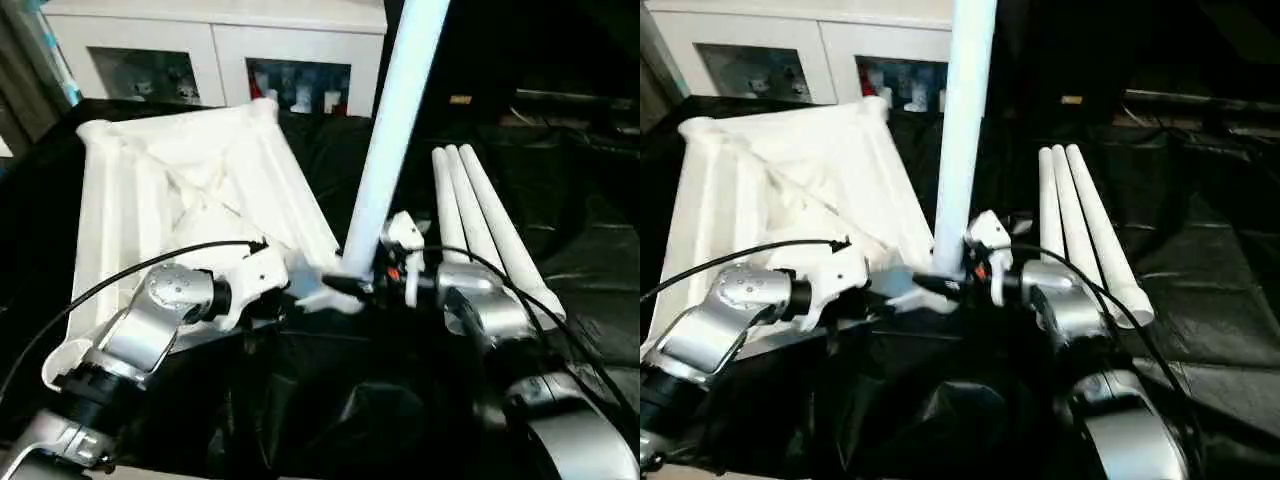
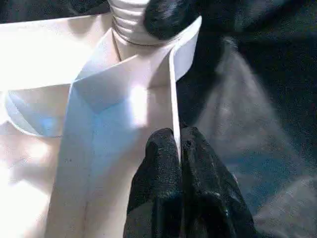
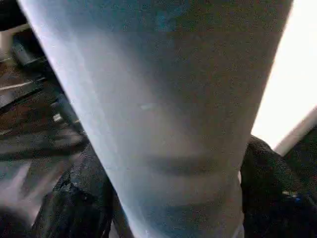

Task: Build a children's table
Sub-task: Move to table

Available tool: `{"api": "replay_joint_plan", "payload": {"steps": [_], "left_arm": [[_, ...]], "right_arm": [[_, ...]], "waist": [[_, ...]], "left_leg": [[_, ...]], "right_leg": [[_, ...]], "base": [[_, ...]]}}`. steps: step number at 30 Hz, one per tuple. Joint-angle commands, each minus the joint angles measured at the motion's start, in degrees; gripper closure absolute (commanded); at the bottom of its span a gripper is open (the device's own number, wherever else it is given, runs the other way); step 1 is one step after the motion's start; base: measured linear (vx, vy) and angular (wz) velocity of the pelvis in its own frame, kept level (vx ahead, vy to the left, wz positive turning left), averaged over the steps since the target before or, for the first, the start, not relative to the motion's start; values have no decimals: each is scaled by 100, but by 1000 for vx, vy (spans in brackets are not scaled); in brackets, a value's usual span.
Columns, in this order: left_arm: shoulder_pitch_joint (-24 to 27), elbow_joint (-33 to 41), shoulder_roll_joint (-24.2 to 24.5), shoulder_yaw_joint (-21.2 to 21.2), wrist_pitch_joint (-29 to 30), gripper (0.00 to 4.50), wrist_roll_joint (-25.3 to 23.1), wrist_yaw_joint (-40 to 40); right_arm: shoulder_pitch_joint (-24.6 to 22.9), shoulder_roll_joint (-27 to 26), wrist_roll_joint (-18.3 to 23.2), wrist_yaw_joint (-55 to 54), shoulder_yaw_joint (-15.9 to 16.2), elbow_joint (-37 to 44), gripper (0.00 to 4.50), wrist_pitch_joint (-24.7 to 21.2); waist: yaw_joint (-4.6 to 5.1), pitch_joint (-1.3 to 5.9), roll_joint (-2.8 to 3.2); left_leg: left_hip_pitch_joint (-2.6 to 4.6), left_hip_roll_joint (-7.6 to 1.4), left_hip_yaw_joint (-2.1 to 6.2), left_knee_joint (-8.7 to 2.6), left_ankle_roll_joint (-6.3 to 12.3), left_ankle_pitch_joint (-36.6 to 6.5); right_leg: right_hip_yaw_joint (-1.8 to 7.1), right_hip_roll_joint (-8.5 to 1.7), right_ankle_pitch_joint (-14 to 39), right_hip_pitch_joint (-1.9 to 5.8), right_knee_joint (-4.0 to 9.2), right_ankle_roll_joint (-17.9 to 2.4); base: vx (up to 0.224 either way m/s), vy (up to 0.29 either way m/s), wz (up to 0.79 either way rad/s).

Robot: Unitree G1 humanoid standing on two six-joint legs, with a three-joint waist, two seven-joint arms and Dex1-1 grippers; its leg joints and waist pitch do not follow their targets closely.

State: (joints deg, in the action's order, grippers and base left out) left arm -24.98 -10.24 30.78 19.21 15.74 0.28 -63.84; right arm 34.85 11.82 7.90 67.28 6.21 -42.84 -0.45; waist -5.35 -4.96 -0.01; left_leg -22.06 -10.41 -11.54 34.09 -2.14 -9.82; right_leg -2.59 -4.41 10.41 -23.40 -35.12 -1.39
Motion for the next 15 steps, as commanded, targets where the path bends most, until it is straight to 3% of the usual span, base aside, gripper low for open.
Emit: {"api": "replay_joint_plan", "payload": {"steps": [1, 8, 13, 15], "left_arm": [[-10, 225, 17, 199, -254, 450, 140, -411], [71, 151, 216, 343, -535, 450, 115, -820], [0, 32, 111, 309, -513, 450, 6, -529], [-36, -2, 44, 276, -445, 450, -36, -388]], "right_arm": [[-189, 134, -139, 86, 103, -129, 179, -84], [-510, 308, -350, 487, 456, -128, 179, 60], [-538, 149, -442, -91, 381, -462, 179, 192], [-474, 61, -510, -539, 308, -637, 179, 340]], "waist": [[14, 476, 64], [20, 473, 53], [40, 477, 53], [73, 445, 45]], "left_leg": [[171, -315, 132, -427, 118, -1356], [196, -319, 147, -457, -9, -1633], [212, -317, 163, -481, -124, -1866], [230, -314, 190, -510, -231, -2242]], "right_leg": [[225, -377, 1099, 232, 362, -1384], [237, -389, 1454, 222, 404, -1282], [238, -393, 1650, 201, 428, -1212], [234, -406, 2162, 192, 476, -1107]], "base": [[0, 0, 0], [0, 0, 0], [0, 0, 0], [0, 0, 0]]}}
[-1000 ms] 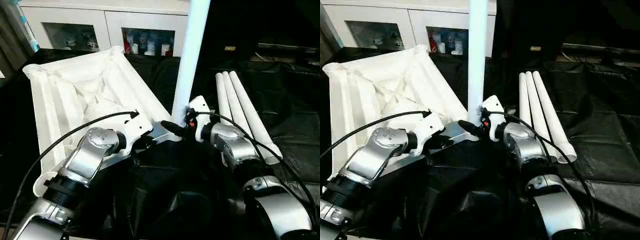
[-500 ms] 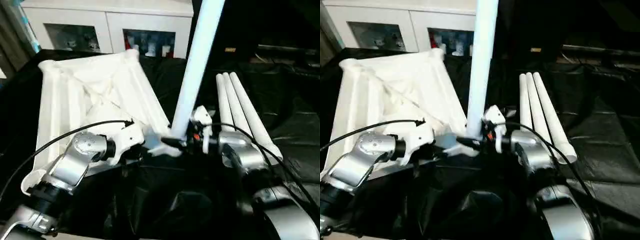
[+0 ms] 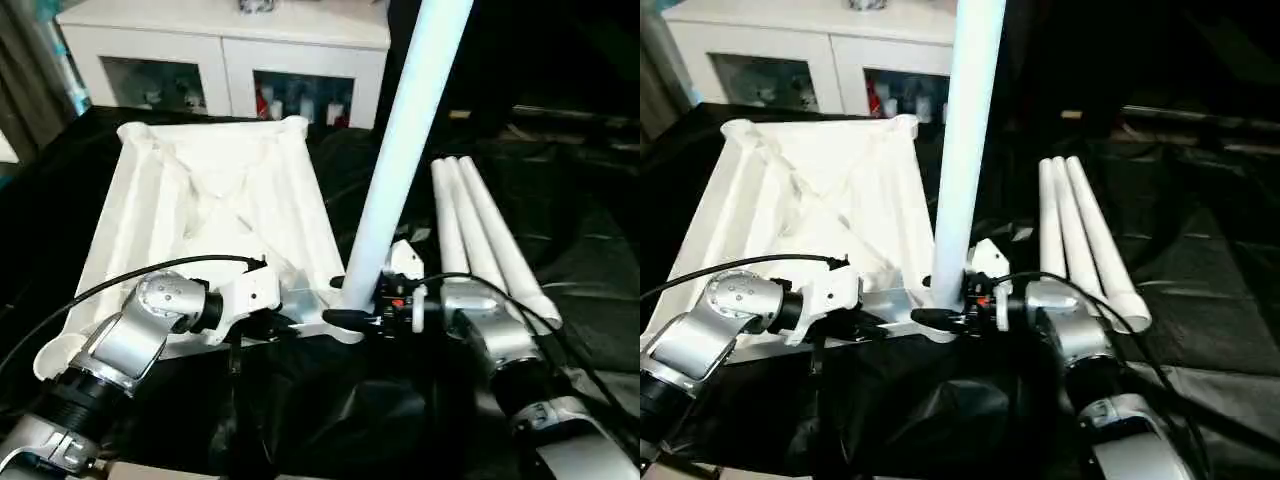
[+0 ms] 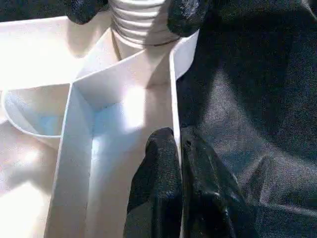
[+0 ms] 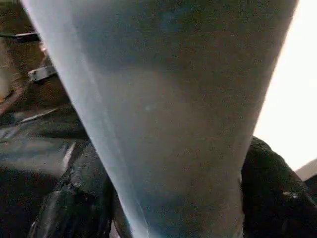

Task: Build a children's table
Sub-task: Move to table

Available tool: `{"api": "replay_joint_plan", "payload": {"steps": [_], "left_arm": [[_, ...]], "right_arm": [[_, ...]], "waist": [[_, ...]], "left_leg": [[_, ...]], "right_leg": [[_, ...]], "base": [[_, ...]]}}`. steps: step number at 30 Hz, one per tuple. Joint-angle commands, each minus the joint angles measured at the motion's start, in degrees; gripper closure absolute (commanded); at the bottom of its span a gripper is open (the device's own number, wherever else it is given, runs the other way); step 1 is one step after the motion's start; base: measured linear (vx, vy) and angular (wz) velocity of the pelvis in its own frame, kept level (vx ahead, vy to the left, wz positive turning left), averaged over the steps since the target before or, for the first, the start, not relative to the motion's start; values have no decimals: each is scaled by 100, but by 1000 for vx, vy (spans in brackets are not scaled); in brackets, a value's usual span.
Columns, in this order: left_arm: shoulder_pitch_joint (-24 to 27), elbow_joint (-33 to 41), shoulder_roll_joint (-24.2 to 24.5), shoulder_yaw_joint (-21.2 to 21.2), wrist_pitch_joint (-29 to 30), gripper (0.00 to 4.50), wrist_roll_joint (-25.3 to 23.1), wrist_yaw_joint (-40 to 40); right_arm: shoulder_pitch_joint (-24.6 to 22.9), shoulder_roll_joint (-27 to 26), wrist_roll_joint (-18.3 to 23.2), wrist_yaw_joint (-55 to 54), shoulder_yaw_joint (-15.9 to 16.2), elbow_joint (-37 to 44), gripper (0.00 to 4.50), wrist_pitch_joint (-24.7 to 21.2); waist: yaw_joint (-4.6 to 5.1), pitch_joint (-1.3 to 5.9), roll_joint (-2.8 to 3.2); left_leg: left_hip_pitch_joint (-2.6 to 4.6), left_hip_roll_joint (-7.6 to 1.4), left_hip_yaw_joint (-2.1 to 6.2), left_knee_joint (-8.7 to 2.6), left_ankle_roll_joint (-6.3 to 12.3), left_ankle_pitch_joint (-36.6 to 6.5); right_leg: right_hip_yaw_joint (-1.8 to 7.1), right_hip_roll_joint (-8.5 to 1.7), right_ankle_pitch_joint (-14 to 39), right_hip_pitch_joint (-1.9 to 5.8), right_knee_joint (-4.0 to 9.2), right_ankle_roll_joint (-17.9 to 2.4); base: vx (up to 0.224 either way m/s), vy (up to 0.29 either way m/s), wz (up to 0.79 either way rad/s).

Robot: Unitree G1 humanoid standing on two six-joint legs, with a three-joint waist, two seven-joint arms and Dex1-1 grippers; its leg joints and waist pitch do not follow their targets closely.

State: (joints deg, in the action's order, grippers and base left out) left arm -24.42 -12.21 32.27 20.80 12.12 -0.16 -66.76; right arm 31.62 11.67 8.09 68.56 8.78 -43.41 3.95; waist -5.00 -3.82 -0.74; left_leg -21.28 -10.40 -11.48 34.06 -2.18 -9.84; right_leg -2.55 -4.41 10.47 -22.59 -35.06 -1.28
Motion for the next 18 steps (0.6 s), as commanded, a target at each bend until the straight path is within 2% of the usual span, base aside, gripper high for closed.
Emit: {"api": "replay_joint_plan", "payload": {"steps": [1, 2, 3, 4, 5, 6, 7, 8, 9, 10, 11, 12, 13, 14, 15, 16, 17, 18], "left_arm": [[-176, 122, -225, 59, 140, 450, -67, 174], [-176, 122, -225, 59, 140, 450, -67, 174], [-261, 43, -359, -14, 366, 450, -102, 433], [-376, -60, -552, -127, 667, 450, -119, 771], [-553, -242, -853, -287, 1047, 450, -179, 1330], [-703, -407, -1136, -445, 1381, 450, -212, 1834], [-733, -443, -1195, -475, 1445, 450, -218, 1938], [-945, -711, -1681, -713, 1874, 450, -266, 2777], [-945, -711, -1681, -713, 1874, 450, -266, 2777], [-1009, -801, -1863, -799, 1998, 450, -277, 3079], [-1063, -880, -2094, -926, 2116, 450, -265, 3444], [-1078, -901, -2174, -967, 2143, 450, -261, 3561], [-1102, -935, -2299, -1031, 2186, 450, -255, 3747], [-1116, -950, -2446, -1089, 2242, 450, -264, 3910], [-1116, -950, -2446, -1089, 2242, 450, -264, 3910], [-1105, -937, -2590, -1083, 2310, 450, -319, 4036], [-1099, -937, -2640, -1071, 2352, 450, -354, 4075], [-1094, -939, -2660, -1064, 2375, 450, -373, 4090]], "right_arm": [[-4, -73, -583, -1426, -102, -860, 179, -30], [-4, -73, -583, -1426, -102, -860, 179, -30], [159, -227, -603, -2206, -253, -1137, 179, -16], [291, -362, -589, -2816, -378, -1345, 179, -63], [454, -563, -519, -3487, -506, -1568, 179, -218], [576, -740, -445, -3928, -589, -1728, 179, -374], [600, -780, -425, -4011, -608, -1760, 179, -406], [798, -1118, -270, -4604, -741, -2009, 179, -623], [798, -1118, -270, -4604, -741, -2009, 179, -623], [869, -1247, -215, -4781, -784, -2095, 179, -682], [956, -1396, -178, -4991, -807, -2209, 179, -703], [985, -1449, -160, -5043, -817, -2244, 179, -709], [1030, -1533, -131, -5125, -833, -2301, 179, -718], [1093, -1640, -105, -5215, -865, -2393, 179, -713], [1093, -1640, -105, -5215, -865, -2393, 179, -713], [1170, -1782, -98, -5283, -891, -2500, 179, -694], [1215, -1851, -120, -5322, -907, -2569, 179, -671], [1241, -1889, -141, -5342, -910, -2607, 179, -653]], "waist": [[55, 308, 112], [95, 273, 120], [106, 276, 112], [163, 259, 126], [245, 255, 149], [277, 253, 139], [294, 251, 198], [349, 236, 247], [379, 220, 276], [319, 226, 330], [94, 203, 361], [-14, 255, 143], [83, 264, -177], [95, 169, -273], [-19, 268, -97], [-54, 323, -209], [-62, 392, -142], [-26, 480, -48]], "left_leg": [[191, -304, 214, -510, -304, -2529], [238, -294, 248, -520, -424, -2857], [253, -282, 271, -517, -445, -2983], [258, -266, 318, -523, -517, -3185], [269, -259, 349, -530, -609, -3351], [274, -248, 370, -528, -608, -3427], [351, -248, 404, -517, -616, -3704], [366, -271, 434, -567, -594, -4108], [336, -315, 441, -646, -590, -4344], [69, -471, 438, -979, -571, -4778], [-242, -586, 203, -1367, -612, -5167], [59, -444, -68, -1205, -421, -4478], [436, -215, 6, -570, -480, -3792], [740, 33, 177, 673, -251, -1768], [-72, 98, 504, 385, -10, -863], [-258, 24, 490, 82, -76, -655], [66, -124, 420, -244, -54, -570], [203, -174, 414, -259, -9, -533]], "right_leg": [[228, -423, 2630, 92, 524, -999], [210, -426, 3121, 45, 566, -896], [192, -433, 3362, 55, 597, -804], [148, -443, 3744, 49, 637, -647], [89, -428, 3905, 51, 647, -536], [38, -416, 3983, 62, 693, -461], [-71, -399, 3921, 51, 753, -420], [-228, -340, 3644, 105, 797, -375], [-311, -296, 3360, 160, 759, -413], [-346, -195, 2517, 466, 233, -473], [-305, -74, 1523, 656, -542, -503], [43, -102, 1906, 354, -467, -382], [211, -319, 3712, -128, 294, -208], [316, -911, 6792, -587, 1284, 130], [567, -1063, 6009, 339, 813, 102], [382, -863, 5083, 514, 596, 109], [198, -346, 2668, 147, 360, -230], [147, -293, 1729, 117, 228, -504]], "base": [[0, 0, 0], [0, 0, 0], [-55, 1, -7], [-74, 7, -15], [-122, 20, -23], [-90, 19, -19], [-101, 36, -14], [-87, 48, -11], [-87, 48, -11], [-109, 31, -6], [-92, -34, 19], [-92, -34, 19], [46, -128, 25], [89, -106, -10], [89, -106, -10], [92, 1, -17], [0, 0, 0], [0, 0, 0]]}}
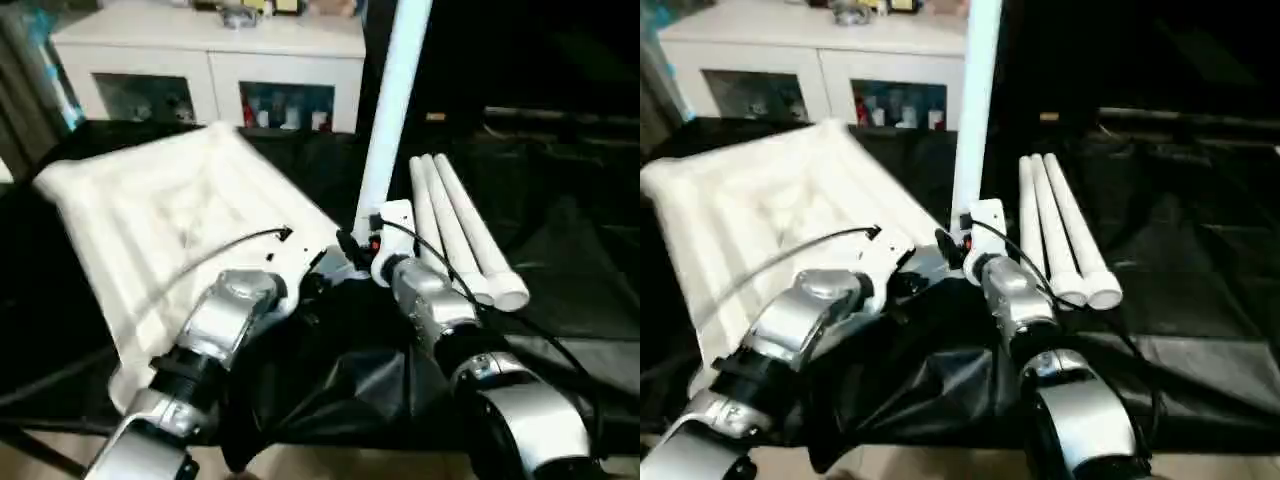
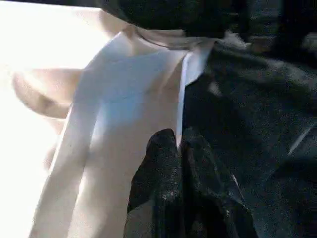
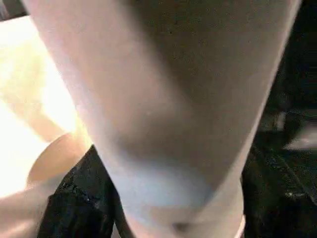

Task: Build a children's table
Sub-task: Move to table

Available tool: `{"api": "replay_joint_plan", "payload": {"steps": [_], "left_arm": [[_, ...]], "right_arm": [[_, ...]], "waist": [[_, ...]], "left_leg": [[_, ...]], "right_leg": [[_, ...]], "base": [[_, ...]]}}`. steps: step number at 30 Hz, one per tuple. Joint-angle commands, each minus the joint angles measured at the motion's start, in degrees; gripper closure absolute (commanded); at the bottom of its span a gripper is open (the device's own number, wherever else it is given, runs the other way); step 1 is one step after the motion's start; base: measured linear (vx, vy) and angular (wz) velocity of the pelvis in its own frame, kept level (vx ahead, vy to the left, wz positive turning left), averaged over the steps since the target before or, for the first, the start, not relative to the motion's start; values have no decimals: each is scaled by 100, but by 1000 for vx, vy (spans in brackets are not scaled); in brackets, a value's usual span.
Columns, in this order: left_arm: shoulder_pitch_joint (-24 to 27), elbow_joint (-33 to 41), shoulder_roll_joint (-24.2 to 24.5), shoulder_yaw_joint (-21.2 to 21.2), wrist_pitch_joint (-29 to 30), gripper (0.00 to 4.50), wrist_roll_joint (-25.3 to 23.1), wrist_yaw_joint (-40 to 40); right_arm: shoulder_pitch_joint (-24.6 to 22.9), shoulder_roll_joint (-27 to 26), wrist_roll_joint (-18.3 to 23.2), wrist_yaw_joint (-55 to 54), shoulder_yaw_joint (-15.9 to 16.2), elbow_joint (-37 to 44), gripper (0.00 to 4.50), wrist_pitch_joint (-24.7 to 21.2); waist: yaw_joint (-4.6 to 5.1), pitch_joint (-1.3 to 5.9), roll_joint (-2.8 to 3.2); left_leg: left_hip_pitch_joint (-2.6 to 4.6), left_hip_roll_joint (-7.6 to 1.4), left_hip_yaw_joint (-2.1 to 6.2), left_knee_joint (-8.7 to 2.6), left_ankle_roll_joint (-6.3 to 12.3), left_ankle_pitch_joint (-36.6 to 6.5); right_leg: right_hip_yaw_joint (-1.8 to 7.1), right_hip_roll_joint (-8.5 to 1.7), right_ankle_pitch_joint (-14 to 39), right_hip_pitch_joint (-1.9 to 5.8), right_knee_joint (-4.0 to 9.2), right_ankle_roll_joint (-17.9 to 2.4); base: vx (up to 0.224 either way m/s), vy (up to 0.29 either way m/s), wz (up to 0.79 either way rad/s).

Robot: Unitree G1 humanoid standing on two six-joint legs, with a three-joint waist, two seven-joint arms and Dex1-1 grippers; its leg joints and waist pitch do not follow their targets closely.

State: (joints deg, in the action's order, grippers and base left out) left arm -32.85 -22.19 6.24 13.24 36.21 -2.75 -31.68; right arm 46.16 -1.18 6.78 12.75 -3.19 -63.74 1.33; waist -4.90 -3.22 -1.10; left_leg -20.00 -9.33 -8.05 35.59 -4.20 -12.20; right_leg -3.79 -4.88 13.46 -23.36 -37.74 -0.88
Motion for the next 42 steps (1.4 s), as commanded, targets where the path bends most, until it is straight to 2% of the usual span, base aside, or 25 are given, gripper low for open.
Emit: {"api": "replay_joint_plan", "payload": {"steps": [1, 2, 3, 4, 5, 7, 9, 10, 11, 14, 15, 17, 19, 21, 23, 24, 27, 28, 29, 31, 32, 33, 35, 38, 42], "left_arm": [[-252, 64, -56, -318, 68, 450, -151, 668], [-253, 67, -42, -325, 91, 450, -158, 686], [-265, 57, -36, -328, 121, 450, -146, 734], [-274, 44, -28, -329, 132, 450, -134, 760], [-283, 20, -12, -323, 130, 450, -129, 771], [-298, -27, -1, -339, 109, 450, -148, 784], [-308, -41, 10, -339, 99, 450, -154, 782], [-331, -56, 43, -334, 51, 450, -168, 756], [-338, -58, 53, -330, 29, 450, -171, 743], [-353, -65, 94, -315, -91, 450, -166, 681], [-358, -61, 125, -309, -139, 450, -154, 651], [-360, -50, 181, -283, -260, 450, -140, 581], [-354, -28, 233, -263, -432, 450, -118, 487], [-342, -2, 321, -205, -577, 450, -108, 336], [-293, 46, 466, -118, -764, 450, -97, 94], [-280, 58, 497, -96, -810, 450, -92, 40], [-178, 166, 649, -15, -871, 450, -40, -237], [-157, 180, 689, 11, -909, 450, -27, -302], [-157, 180, 689, 11, -909, 450, -27, -302], [-76, 267, 795, 83, -1006, 450, -5, -506], [-34, 314, 842, 118, -1039, 450, 5, -597], [-15, 338, 864, 139, -1058, 450, 12, -646], [84, 524, 954, 267, -1046, 450, 12, -831], [116, 609, 982, 312, -1007, 450, 20, -917], [185, 788, 1043, 388, -770, 450, 2, -1031]], "right_arm": [[-150, -673, -64, 163, 237, -666, 179, -371], [-136, -687, -75, 144, 219, -683, 179, -370], [-120, -701, -80, 114, 188, -704, 179, -366], [-112, -707, -76, 119, 169, -712, 179, -361], [-104, -714, -65, 142, 149, -715, 179, -356], [-70, -724, -67, 159, 123, -746, 179, -341], [-48, -730, -84, 157, 114, -763, 179, -333], [12, -740, -157, 118, 105, -812, 179, -248], [29, -741, -166, 124, 92, -824, 179, -219], [70, -749, -119, 249, 21, -819, 179, -159], [94, -755, -80, 332, -25, -801, 144, -100], [130, -753, -34, 431, -67, -748, 144, 49], [164, -726, -35, 548, -48, -672, 103, 220], [192, -687, -4, 744, -57, -594, 89, 331], [205, -591, -11, 1048, -35, -485, 68, 463], [204, -569, -20, 1115, -34, -463, 68, 488], [167, -418, -17, 1422, -32, -309, 43, 510], [159, -385, -12, 1489, -36, -284, 34, 519], [159, -385, -12, 1489, -36, -284, 22, 519], [144, -284, -60, 1574, -12, -237, 15, 568], [148, -245, -94, 1595, -26, -240, 4, 602], [152, -233, -103, 1602, -38, -245, 4, 611], [179, -205, -119, 1563, -84, -275, 4, 640], [192, -211, -110, 1555, -83, -276, 4, 644], [214, -239, -109, 1550, -56, -253, 4, 582]], "waist": [[14, 389, 71], [87, 342, 47], [84, 340, 37], [86, 335, 37], [91, 326, 68], [101, 316, 58], [99, 334, 52], [91, 339, 84], [99, 351, 73], [121, 346, 84], [125, 348, 88], [122, 351, 98], [143, 349, 98], [209, 362, 105], [273, 389, 109], [261, 408, 145], [248, 476, 194], [240, 476, 173], [232, 477, 171], [207, 466, 214], [206, 453, 195], [192, 446, 237], [181, 431, 208], [121, 407, 247], [100, 411, 247]], "left_leg": [[118, -319, -1, -481, 301, -597], [-7, -333, -7, -532, 272, -1076], [-33, -321, -8, -544, 222, -1240], [-1, -311, -24, -542, 165, -1492], [-6, -303, -19, -547, 118, -1602], [-9, -298, -12, -563, 63, -1737], [5, -296, -21, -569, 68, -1646], [-9, -302, -20, -586, 84, -1521], [-43, -307, -22, -597, 96, -1360], [-53, -311, -23, -602, 95, -1355], [-55, -312, -24, -602, 105, -1333], [-67, -314, -21, -605, 134, -1293], [-77, -315, -22, -610, 147, -1273], [-139, -315, -4, -611, 197, -1123], [-145, -318, -5, -583, 245, -905], [-119, -319, -9, -560, 282, -794], [-112, -321, -37, -469, 608, 2], [-104, -315, -48, -442, 786, 273], [-110, -313, -52, -427, 928, 361], [-103, -338, -47, -429, 994, 248], [-97, -351, -57, -441, 949, 112], [-92, -352, -53, -446, 902, 25], [-84, -368, -62, -472, 730, -245], [-52, -377, -82, -496, 547, -466], [-49, -385, -101, -508, 400, -519]], "right_leg": [[272, -244, 545, 168, 525, -1085], [264, -276, 773, 258, 562, -1307], [258, -301, 972, 284, 588, -1301], [265, -323, 1333, 258, 650, -1226], [273, -342, 1570, 257, 676, -1156], [267, -346, 1969, 246, 732, -981], [276, -352, 1960, 240, 748, -930], [273, -356, 1830, 254, 745, -939], [269, -352, 1604, 279, 729, -974], [265, -349, 1464, 287, 716, -1056], [265, -349, 1407, 289, 712, -1081], [266, -364, 1366, 299, 709, -1103], [259, -360, 1357, 303, 714, -1104], [254, -363, 1088, 360, 684, -1151], [261, -363, 734, 379, 643, -1264], [263, -368, 538, 370, 625, -1341], [256, -337, -786, 367, 477, -1732], [245, -322, -1249, 353, 445, -1866], [238, -326, -1438, 355, 423, -1966], [232, -351, -1291, 352, 435, -2011], [233, -353, -1101, 349, 458, -2015], [232, -354, -996, 349, 461, -2014], [244, -361, -674, 355, 490, -1980], [255, -352, -416, 323, 511, -1918], [256, -349, -394, 327, 505, -1837]], "base": [[-13, -65, 24], [0, 0, 0], [0, 0, 0], [0, 0, 0], [0, 0, 0], [0, 0, 0], [0, 0, 0], [0, 0, 0], [0, 0, 0], [0, 0, 0], [0, 0, 0], [0, 0, 0], [0, 0, 0], [0, 0, 0], [0, 0, 0], [0, 0, 0], [0, 0, 0], [0, 0, 0], [0, 0, 0], [0, 0, 0], [0, 0, 0], [0, 0, 0], [0, 0, 0], [0, 0, 0], [0, 0, 0]]}}
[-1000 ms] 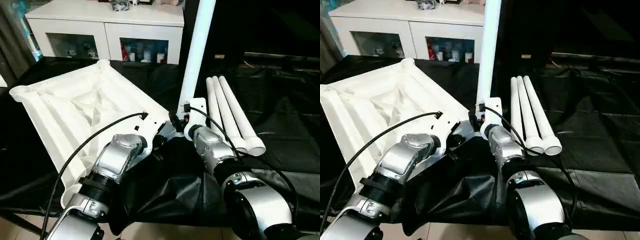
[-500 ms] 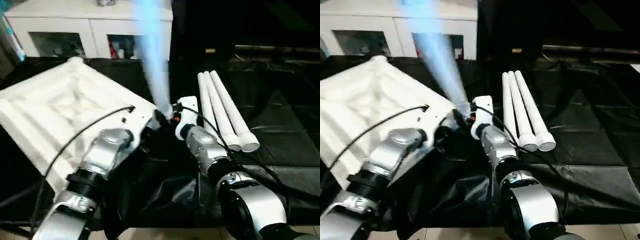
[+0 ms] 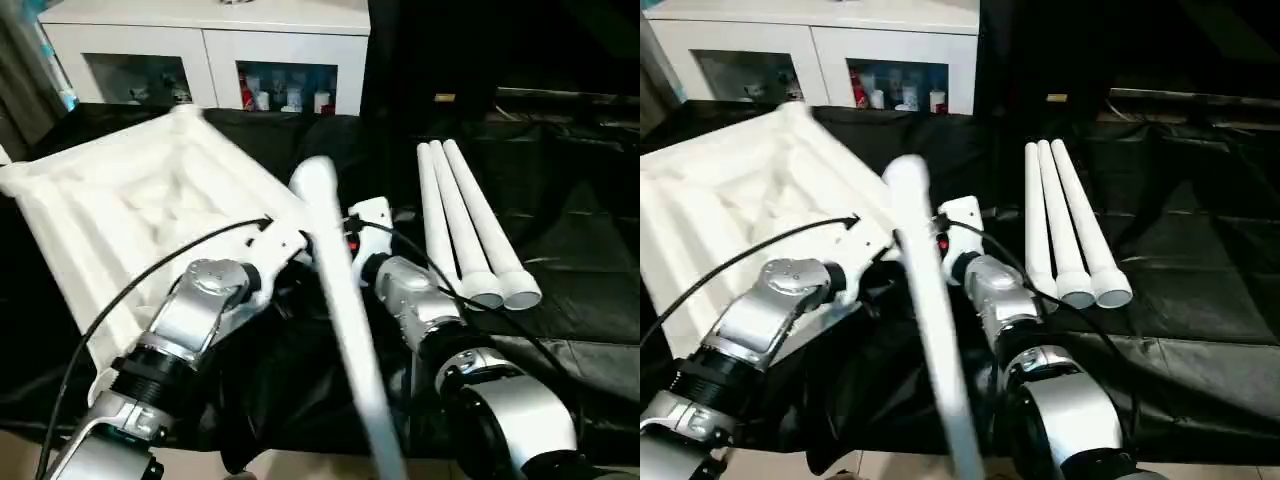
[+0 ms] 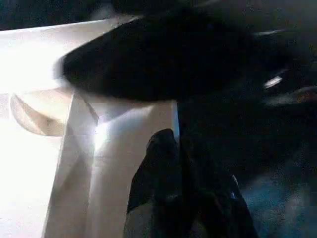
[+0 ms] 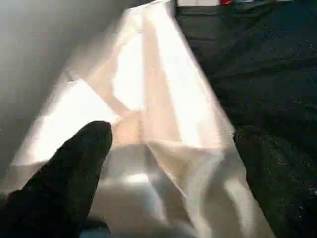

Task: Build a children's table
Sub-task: Move to table

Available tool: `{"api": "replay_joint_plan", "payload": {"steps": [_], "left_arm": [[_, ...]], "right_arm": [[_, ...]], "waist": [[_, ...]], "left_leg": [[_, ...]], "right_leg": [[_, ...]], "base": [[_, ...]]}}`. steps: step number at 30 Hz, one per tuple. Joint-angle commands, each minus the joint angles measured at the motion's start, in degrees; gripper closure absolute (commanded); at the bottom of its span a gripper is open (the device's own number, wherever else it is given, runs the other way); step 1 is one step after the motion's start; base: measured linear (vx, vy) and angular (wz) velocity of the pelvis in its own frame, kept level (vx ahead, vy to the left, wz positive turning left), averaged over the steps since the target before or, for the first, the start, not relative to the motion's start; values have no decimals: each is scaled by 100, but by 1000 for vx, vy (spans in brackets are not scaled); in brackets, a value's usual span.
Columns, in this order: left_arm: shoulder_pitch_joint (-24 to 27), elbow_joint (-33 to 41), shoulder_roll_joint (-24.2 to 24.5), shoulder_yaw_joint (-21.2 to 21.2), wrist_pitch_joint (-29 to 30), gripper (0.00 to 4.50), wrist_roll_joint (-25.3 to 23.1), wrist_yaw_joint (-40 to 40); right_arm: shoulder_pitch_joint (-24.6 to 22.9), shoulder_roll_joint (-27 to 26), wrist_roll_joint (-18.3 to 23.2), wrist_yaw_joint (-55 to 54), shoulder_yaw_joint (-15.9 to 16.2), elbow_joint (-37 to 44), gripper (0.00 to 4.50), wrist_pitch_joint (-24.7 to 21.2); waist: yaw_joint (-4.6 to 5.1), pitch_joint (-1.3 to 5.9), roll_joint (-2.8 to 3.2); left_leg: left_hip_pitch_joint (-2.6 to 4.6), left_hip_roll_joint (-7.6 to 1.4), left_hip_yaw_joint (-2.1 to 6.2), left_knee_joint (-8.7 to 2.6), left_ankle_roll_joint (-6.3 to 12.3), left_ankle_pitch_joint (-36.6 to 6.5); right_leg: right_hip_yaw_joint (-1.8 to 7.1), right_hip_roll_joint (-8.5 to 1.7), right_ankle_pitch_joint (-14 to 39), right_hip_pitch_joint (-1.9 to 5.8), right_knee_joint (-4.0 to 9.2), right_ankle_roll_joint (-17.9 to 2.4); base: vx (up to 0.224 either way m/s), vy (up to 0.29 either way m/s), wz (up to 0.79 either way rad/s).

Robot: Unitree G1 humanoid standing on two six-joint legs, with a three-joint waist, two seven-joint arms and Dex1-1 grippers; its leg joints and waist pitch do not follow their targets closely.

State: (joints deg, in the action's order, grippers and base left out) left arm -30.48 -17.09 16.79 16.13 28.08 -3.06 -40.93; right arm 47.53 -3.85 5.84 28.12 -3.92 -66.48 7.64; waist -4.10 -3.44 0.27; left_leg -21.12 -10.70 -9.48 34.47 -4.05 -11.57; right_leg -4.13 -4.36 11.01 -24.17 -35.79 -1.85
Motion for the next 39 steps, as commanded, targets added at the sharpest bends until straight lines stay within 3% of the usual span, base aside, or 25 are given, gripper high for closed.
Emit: {"api": "replay_joint_plan", "payload": {"steps": [1, 4, 9, 12, 13, 14, 16, 20, 24, 39], "left_arm": [[-47, 287, -10, 97, 104, 450, 22, -86], [-8, 262, -28, 23, 183, 450, -15, 85], [16, 161, -100, -176, 266, 450, -31, 431], [14, 117, -137, -276, 403, 450, -65, 659], [16, 98, -143, -290, 404, 450, -69, 702], [17, 92, -141, -289, 400, 450, -70, 704], [15, 88, -132, -288, 405, 450, -65, 704], [16, 84, -109, -283, 422, 450, -53, 722], [46, 99, -94, -271, 440, 450, -45, 741], [125, 165, -42, -276, 469, 450, -51, 765]], "right_arm": [[79, 31, -25, -1, 23, 18, 4, -75], [75, 78, -181, -311, 86, -11, 4, -134], [68, 212, -129, -786, -76, -8, 4, -289], [45, 278, -52, -1040, -210, 39, 4, -358], [21, 286, -25, -1062, -247, 75, 4, -361], [6, 289, -19, -1055, -255, 93, 4, -359], [-20, 293, -19, -1067, -253, 115, 4, -360], [-33, 288, -6, -1133, -250, 144, 4, -377], [-11, 277, 17, -1143, -276, 222, 4, -415], [166, 527, 268, -862, -449, 920, 4, -676]], "waist": [[11, 437, 112], [9, 429, 106], [5, 426, 138], [20, 431, 119], [33, 430, 140], [39, 440, 154], [69, 444, 125], [93, 441, 140], [93, 427, 153], [88, 436, 113]], "left_leg": [[63, -250, 24, -389, 362, -509], [50, -229, 7, -392, 306, -496], [71, -229, 7, -400, 179, -638], [51, -214, 12, -400, 148, -638], [45, -202, 11, -396, 146, -644], [37, -197, 17, -387, 157, -621], [0, -182, 21, -378, 217, -530], [6, -188, 10, -356, 360, -450], [20, -203, 7, -363, 367, -535], [15, -192, -2, -341, 469, -350]], "right_leg": [[290, -395, -259, 411, 292, -1737], [286, -388, -214, 420, 302, -1669], [291, -382, -39, 411, 323, -1585], [285, -374, -76, 435, 322, -1546], [283, -368, -91, 439, 332, -1541], [280, -372, -152, 450, 314, -1550], [274, -373, -246, 478, 309, -1566], [268, -377, -203, 461, 320, -1648], [268, -376, 20, 440, 338, -1639], [269, -368, -60, 451, 319, -1600]], "base": [[0, 0, 0], [0, 0, 0], [0, 0, 0], [0, 0, 0], [0, 0, 0], [0, 0, 0], [0, 0, 0], [0, 0, 0], [0, 0, 0], [0, 0, 0]]}}
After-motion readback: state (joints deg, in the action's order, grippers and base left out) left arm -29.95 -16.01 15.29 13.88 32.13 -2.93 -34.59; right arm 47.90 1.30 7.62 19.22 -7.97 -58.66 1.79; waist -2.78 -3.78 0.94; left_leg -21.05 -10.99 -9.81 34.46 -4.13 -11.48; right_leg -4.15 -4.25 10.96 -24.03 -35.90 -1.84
